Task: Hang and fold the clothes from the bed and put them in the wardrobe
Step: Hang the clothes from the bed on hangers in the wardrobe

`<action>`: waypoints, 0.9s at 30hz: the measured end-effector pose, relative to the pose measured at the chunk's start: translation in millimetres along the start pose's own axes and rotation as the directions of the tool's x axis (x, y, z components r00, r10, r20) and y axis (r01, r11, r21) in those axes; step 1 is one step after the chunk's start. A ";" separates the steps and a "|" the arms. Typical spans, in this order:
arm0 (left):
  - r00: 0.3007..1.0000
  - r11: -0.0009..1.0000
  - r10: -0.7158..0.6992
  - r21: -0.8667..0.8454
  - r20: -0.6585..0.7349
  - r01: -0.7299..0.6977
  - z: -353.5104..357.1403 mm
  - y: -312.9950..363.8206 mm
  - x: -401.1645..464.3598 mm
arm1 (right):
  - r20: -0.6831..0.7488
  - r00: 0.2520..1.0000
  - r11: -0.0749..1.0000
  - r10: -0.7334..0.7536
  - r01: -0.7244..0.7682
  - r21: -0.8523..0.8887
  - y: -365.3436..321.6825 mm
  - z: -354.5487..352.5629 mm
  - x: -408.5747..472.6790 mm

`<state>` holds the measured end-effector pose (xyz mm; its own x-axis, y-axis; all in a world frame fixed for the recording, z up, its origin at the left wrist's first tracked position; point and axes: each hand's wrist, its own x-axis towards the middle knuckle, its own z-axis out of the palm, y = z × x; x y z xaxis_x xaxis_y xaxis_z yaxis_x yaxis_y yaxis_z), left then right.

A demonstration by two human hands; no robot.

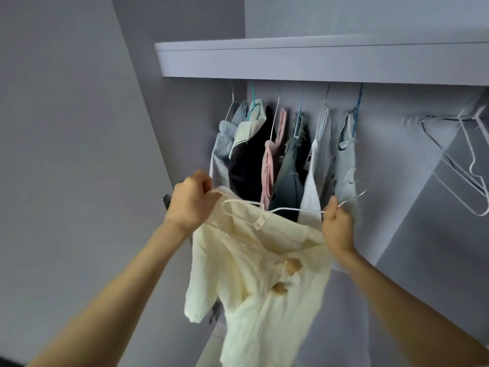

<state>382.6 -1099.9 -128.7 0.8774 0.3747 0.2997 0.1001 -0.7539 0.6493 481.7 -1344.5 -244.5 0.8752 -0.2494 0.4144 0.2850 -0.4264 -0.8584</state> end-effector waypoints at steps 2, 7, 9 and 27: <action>0.999 0.992 -0.035 0.117 -0.039 0.039 3.1 -19.4 0.1 | -0.001 0.989 0.987 -0.149 0.148 -0.068 -2.1 -5.4 6.2; 0.983 0.986 -0.164 0.052 0.087 0.160 11.5 -28.7 5.0 | 0.025 0.934 0.879 -0.358 0.345 -0.329 -8.9 -4.2 7.3; 0.934 0.968 -0.211 -0.071 0.287 0.240 8.5 -25.2 6.4 | 0.022 0.934 0.862 -0.356 0.338 -0.379 -11.1 -4.9 7.0; 0.977 0.983 0.176 0.020 0.121 -0.180 25.3 -12.4 -9.1 | 0.218 0.818 0.626 -0.532 0.553 -0.549 -26.1 13.9 -13.9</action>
<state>385.3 -1107.5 -157.1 0.9315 0.1678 0.3226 -0.0499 -0.8197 0.5706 467.6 -1317.9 -232.1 0.6498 0.2122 0.7299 0.4483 -0.8825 -0.1426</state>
